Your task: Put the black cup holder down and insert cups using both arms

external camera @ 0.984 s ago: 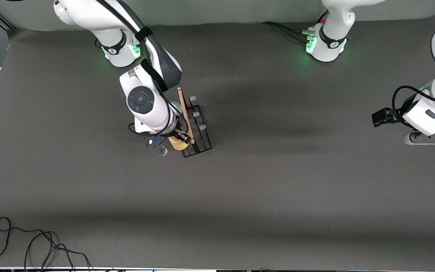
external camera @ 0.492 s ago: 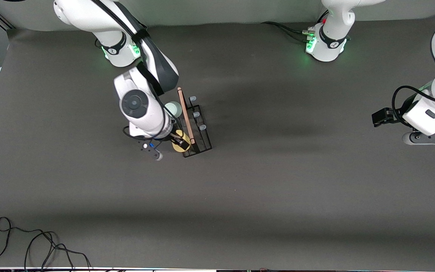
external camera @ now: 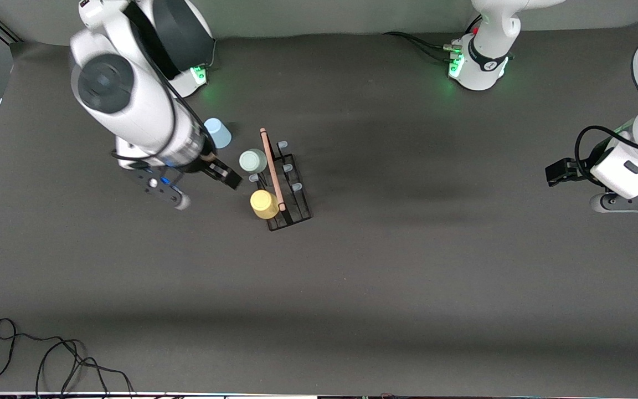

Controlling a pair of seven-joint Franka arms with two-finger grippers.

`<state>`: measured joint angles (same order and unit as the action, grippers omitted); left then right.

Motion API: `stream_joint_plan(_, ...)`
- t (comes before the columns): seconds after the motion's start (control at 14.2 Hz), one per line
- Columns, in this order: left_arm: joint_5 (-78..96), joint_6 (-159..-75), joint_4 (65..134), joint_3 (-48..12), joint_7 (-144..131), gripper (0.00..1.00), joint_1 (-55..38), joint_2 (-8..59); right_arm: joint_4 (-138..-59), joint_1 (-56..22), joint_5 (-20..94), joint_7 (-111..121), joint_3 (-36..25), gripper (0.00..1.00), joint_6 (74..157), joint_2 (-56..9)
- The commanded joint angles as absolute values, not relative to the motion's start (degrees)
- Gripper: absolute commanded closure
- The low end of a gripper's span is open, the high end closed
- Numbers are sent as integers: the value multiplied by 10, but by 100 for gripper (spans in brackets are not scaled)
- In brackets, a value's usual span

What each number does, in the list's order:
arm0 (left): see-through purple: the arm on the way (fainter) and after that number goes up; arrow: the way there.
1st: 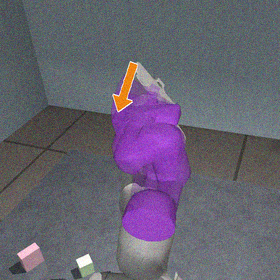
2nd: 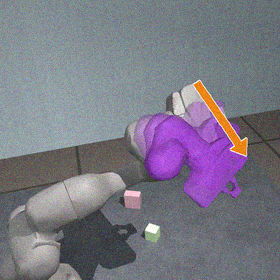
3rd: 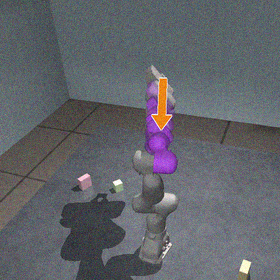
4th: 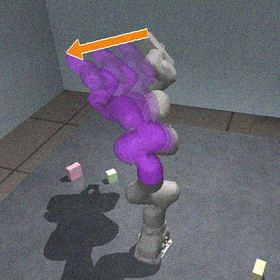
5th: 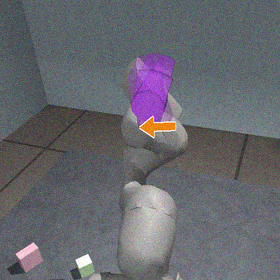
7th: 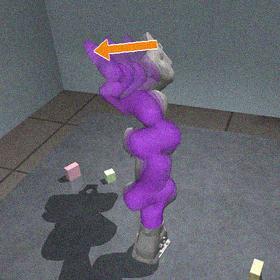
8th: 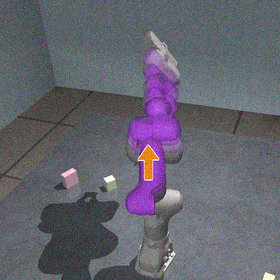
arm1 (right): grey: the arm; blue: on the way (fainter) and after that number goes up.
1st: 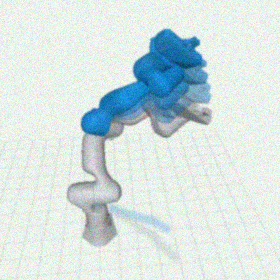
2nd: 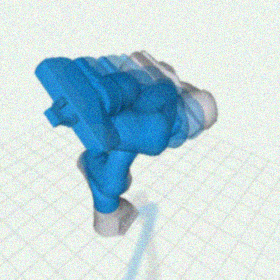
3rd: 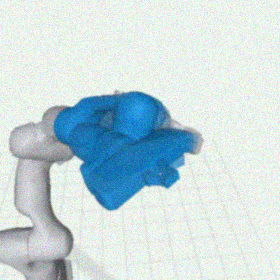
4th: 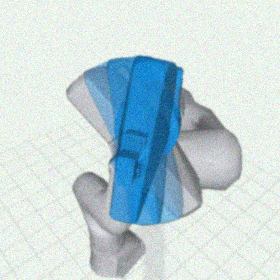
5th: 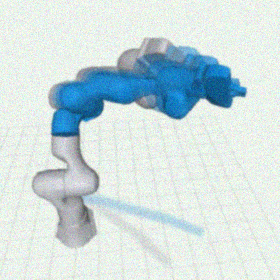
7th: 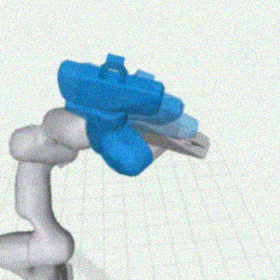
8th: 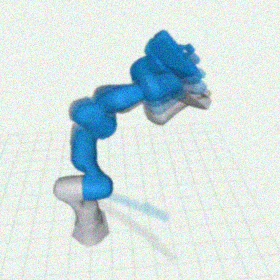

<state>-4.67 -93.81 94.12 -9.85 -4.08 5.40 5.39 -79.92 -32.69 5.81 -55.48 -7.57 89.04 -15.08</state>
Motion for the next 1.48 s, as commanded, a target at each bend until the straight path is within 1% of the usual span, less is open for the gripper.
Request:
stream_joint_plan(0.0, -45, -941, 957, -101, -30, 0, 59, 37, -831, -328, 50, -407, -115, 0, 875, -103)
stream_joint_plan(0.14, -45, -942, 956, -101, -30, 0, 59, 37, -871, -269, 33, -322, -104, 0, 876, -61)
stream_joint_plan(0.35, -44, -941, 956, -101, -30, 0, 59, 37, -919, -173, 23, -190, -67, 0, 878, -10)
stream_joint_plan(0.49, -45, -941, 956, -101, -30, 0, 59, 37, -932, -91, 15, -102, -27, 0, 878, 7)
stream_joint_plan(0.7, -45, -941, 956, -101, -30, 0, 59, 37, -932, -30, 9, -2, -22, 0, 878, 11)
stream_joint_plan(0.84, -45, -941, 956, -102, -30, 0, 59, 37, -928, -20, -2, 46, -29, 0, 879, 10)
stream_joint_plan(0.98, -45, -941, 957, -101, -30, 0, 59, 37, -926, -21, -37, 54, -29, 0, 881, 8)
stream_joint_plan(1.41, -44, -941, 957, -101, -30, 0, 59, 37, -923, -20, -22, 53, -42, 0, 882, 1)
